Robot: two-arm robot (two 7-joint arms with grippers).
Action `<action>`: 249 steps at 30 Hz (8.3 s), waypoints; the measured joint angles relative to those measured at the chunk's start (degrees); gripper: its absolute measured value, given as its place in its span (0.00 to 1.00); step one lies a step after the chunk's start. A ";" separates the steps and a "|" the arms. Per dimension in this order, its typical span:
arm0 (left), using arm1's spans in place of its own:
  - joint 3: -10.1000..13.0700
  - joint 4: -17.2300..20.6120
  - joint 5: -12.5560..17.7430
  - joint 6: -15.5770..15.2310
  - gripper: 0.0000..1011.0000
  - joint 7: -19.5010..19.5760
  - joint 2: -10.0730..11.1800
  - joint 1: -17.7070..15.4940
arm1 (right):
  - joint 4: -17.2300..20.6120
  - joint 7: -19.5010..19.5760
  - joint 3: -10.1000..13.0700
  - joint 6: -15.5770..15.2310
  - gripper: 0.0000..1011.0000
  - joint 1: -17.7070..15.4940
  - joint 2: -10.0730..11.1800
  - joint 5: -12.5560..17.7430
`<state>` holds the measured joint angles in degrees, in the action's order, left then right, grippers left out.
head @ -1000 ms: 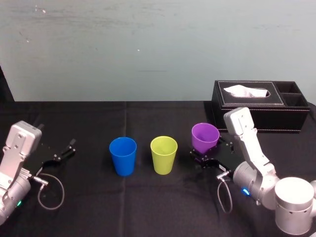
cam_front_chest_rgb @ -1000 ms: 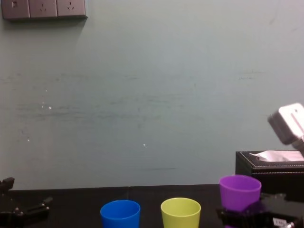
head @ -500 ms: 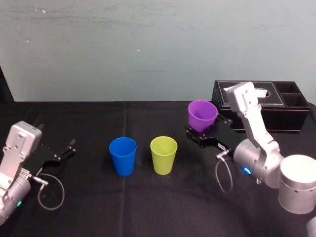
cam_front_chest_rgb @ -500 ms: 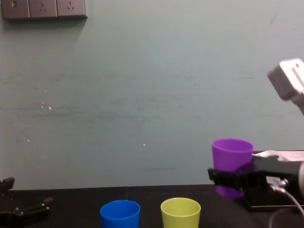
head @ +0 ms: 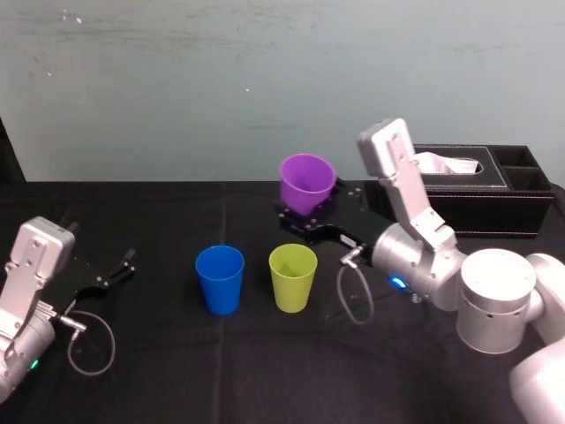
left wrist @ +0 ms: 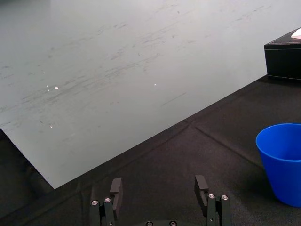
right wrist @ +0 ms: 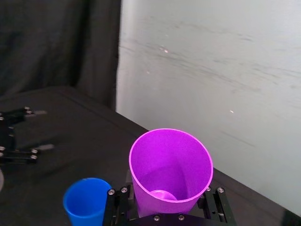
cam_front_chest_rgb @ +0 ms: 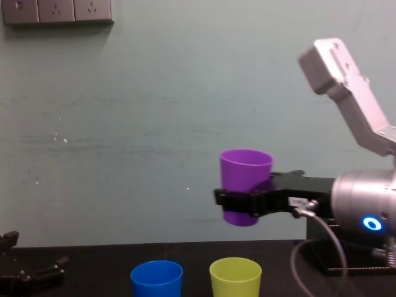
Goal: Stack the three plastic cups sequentially using one hand.
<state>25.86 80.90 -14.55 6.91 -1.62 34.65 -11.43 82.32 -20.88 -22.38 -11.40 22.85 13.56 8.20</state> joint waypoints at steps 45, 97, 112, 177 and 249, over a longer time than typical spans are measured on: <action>0.00 0.00 0.00 0.00 0.99 0.00 0.00 0.00 | -7.94 -3.08 -10.06 -4.49 0.71 7.14 -5.76 0.95; 0.00 0.00 0.00 0.00 0.99 0.00 0.00 0.00 | -14.50 -3.11 -10.37 -3.44 0.71 8.73 -7.85 0.15; 0.00 0.00 0.00 0.00 0.99 0.00 0.00 0.00 | -16.76 -3.09 -10.58 -2.67 0.71 9.60 -8.58 -0.43; 0.00 0.00 0.00 0.00 0.99 0.00 0.00 0.00 | -9.65 1.26 -5.23 6.28 0.99 2.93 -7.05 0.88; 0.00 0.00 0.00 0.00 0.99 0.00 0.00 0.00 | -2.51 6.52 2.03 -10.26 0.99 -9.23 -6.14 -2.38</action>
<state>25.86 80.90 -14.55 6.91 -1.62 34.65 -11.43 79.82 -14.35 -20.34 -21.66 13.62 7.41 5.82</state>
